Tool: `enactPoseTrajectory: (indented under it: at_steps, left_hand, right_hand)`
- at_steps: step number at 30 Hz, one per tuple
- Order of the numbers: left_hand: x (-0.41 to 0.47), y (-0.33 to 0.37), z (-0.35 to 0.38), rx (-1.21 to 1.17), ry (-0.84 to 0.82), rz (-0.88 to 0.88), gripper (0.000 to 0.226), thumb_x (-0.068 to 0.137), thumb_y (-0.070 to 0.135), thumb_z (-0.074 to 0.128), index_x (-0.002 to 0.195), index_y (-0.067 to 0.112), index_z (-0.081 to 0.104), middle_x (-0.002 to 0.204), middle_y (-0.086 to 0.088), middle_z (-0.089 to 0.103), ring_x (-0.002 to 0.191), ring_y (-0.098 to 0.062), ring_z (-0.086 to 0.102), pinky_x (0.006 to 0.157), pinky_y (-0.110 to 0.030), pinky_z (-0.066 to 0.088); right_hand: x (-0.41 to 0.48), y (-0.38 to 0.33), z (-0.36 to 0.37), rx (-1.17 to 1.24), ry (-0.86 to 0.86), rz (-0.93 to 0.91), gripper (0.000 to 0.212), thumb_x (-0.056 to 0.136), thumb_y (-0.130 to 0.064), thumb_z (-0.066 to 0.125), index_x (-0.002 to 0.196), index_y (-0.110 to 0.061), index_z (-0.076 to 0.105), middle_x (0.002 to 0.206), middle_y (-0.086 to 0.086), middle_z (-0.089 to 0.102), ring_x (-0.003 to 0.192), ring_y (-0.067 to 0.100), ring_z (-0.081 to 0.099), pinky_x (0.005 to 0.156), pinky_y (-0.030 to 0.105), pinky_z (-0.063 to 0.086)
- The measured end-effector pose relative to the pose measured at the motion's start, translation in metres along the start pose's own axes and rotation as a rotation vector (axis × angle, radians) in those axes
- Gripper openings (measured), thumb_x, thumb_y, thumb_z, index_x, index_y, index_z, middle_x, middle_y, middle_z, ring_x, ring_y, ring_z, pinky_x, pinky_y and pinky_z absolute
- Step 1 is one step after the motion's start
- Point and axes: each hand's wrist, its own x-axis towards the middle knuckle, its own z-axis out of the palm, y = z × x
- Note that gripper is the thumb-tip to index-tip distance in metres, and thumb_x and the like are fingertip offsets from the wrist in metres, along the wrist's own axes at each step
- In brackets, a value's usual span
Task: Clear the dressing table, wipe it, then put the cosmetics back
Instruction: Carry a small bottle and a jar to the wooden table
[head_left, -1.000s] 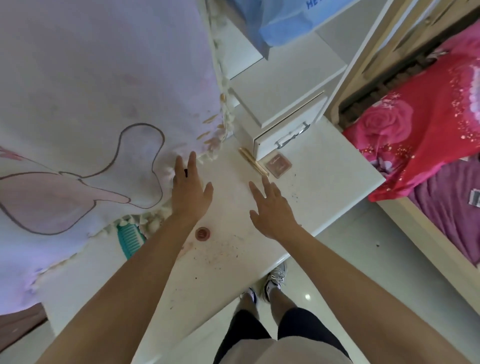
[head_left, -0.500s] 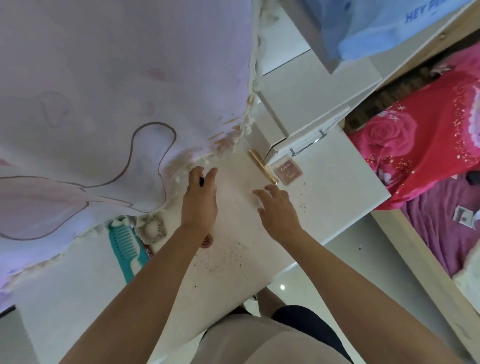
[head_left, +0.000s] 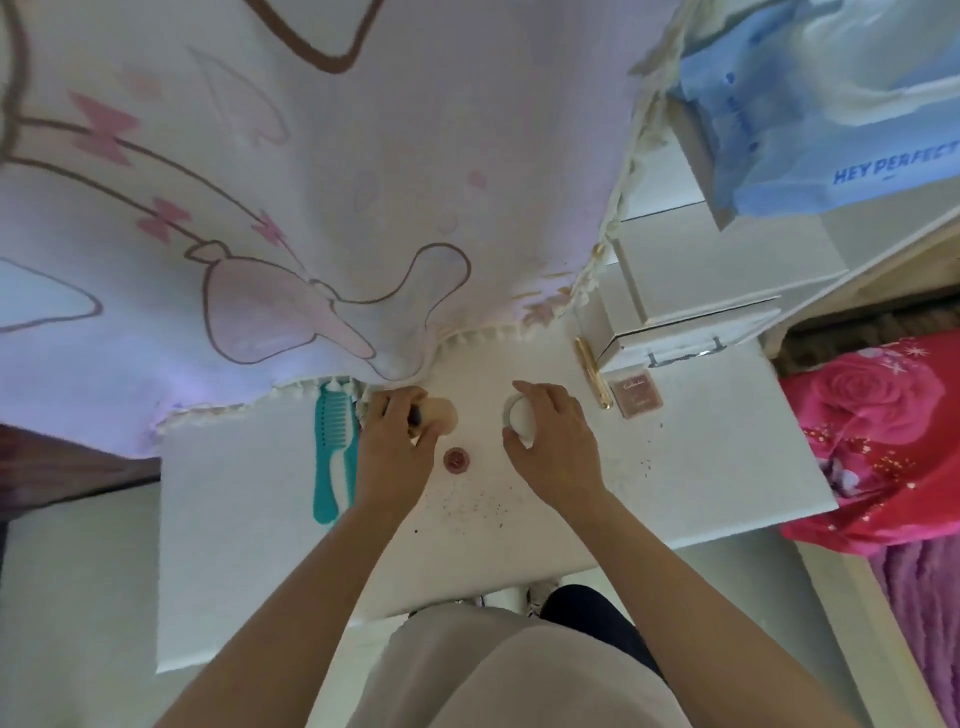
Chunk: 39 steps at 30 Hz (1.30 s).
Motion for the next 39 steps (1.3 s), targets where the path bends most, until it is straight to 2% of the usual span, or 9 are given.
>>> enactPoseTrajectory:
  at_steps: [3,7,11,15,19,23,29,34,39]
  left_hand:
    - [-0.037,-0.013,-0.034,-0.086,0.163,-0.094,0.038,0.081,0.011,0.075,0.115,0.013,0.058,0.110,0.002,0.048,0.080,-0.007,0.055,0.077,-0.028,0.052]
    - [-0.091,-0.039,-0.090,-0.184,0.360,-0.204,0.046,0.079,0.006,0.077,0.116,0.016,0.052,0.109,0.001,0.052,0.090,-0.001,0.059,0.078,-0.016,0.052]
    - [-0.151,-0.068,-0.157,-0.176,0.555,-0.291,0.041,0.078,0.005,0.076,0.112,0.015,0.054,0.106,0.001,0.055,0.089,-0.002,0.060,0.077,-0.013,0.051]
    - [-0.218,-0.099,-0.231,-0.193,0.737,-0.346,0.046,0.081,0.012,0.077,0.117,0.025,0.052,0.107,0.005,0.057,0.092,-0.004,0.061,0.078,-0.008,0.048]
    - [-0.312,-0.140,-0.303,-0.186,0.985,-0.381,0.056,0.081,0.014,0.076,0.127,0.025,0.046,0.097,0.014,0.058,0.089,-0.004,0.062,0.075,-0.008,0.047]
    - [-0.423,-0.193,-0.365,-0.163,1.166,-0.450,0.057,0.083,0.019,0.074,0.129,0.029,0.042,0.099,0.014,0.060,0.092,-0.004,0.063,0.079,-0.022,0.049]
    - [-0.577,-0.274,-0.434,-0.117,1.447,-0.578,0.058,0.084,0.014,0.073,0.134,0.024,0.045,0.103,0.022,0.058,0.093,0.006,0.059,0.072,-0.005,0.045]
    - [-0.652,-0.336,-0.462,-0.101,1.569,-0.748,0.056,0.086,0.021,0.072,0.134,0.030,0.044,0.105,0.023,0.058,0.097,0.006,0.058,0.073,-0.006,0.044]
    - [-0.692,-0.394,-0.485,-0.081,1.608,-0.855,0.057,0.085,0.018,0.073,0.131,0.035,0.044,0.107,0.028,0.057,0.102,0.001,0.059,0.085,-0.025,0.052]
  right_hand:
    - [-0.005,-0.033,0.011,0.073,-0.023,-0.125,0.060,0.078,-0.026,0.072,0.134,-0.025,0.051,0.126,-0.004,0.053,0.108,0.019,0.049,0.075,0.024,0.042]
    - [-0.020,-0.092,0.033,0.096,-0.107,-0.359,0.055,0.074,-0.025,0.073,0.127,-0.021,0.056,0.121,-0.002,0.055,0.104,0.023,0.052,0.076,0.033,0.052]
    - [-0.051,-0.166,0.050,0.161,-0.189,-0.561,0.051,0.077,-0.024,0.072,0.126,-0.024,0.056,0.122,-0.005,0.052,0.111,0.016,0.049,0.085,0.028,0.046]
    - [-0.096,-0.247,0.073,0.226,-0.212,-0.776,0.052,0.077,-0.024,0.073,0.126,-0.026,0.057,0.121,-0.005,0.054,0.109,0.019,0.052,0.089,0.030,0.048]
    - [-0.175,-0.340,0.115,0.262,-0.282,-0.971,0.053,0.077,-0.025,0.074,0.127,-0.028,0.055,0.122,-0.010,0.055,0.109,0.012,0.051,0.088,0.020,0.043]
    - [-0.280,-0.425,0.166,0.313,-0.365,-1.153,0.056,0.076,-0.025,0.073,0.129,-0.025,0.057,0.123,-0.008,0.056,0.110,0.012,0.052,0.092,0.022,0.045]
    - [-0.412,-0.528,0.238,0.275,-0.472,-1.407,0.057,0.075,-0.024,0.074,0.129,-0.021,0.056,0.120,-0.005,0.061,0.110,0.013,0.050,0.094,0.024,0.041]
    - [-0.481,-0.590,0.299,0.258,-0.570,-1.532,0.055,0.074,-0.023,0.076,0.126,-0.021,0.057,0.122,-0.005,0.059,0.109,0.013,0.050,0.089,0.012,0.030]
    - [-0.532,-0.643,0.369,0.273,-0.690,-1.624,0.053,0.077,-0.022,0.074,0.127,-0.026,0.057,0.122,-0.008,0.052,0.111,0.013,0.049,0.086,0.020,0.042]
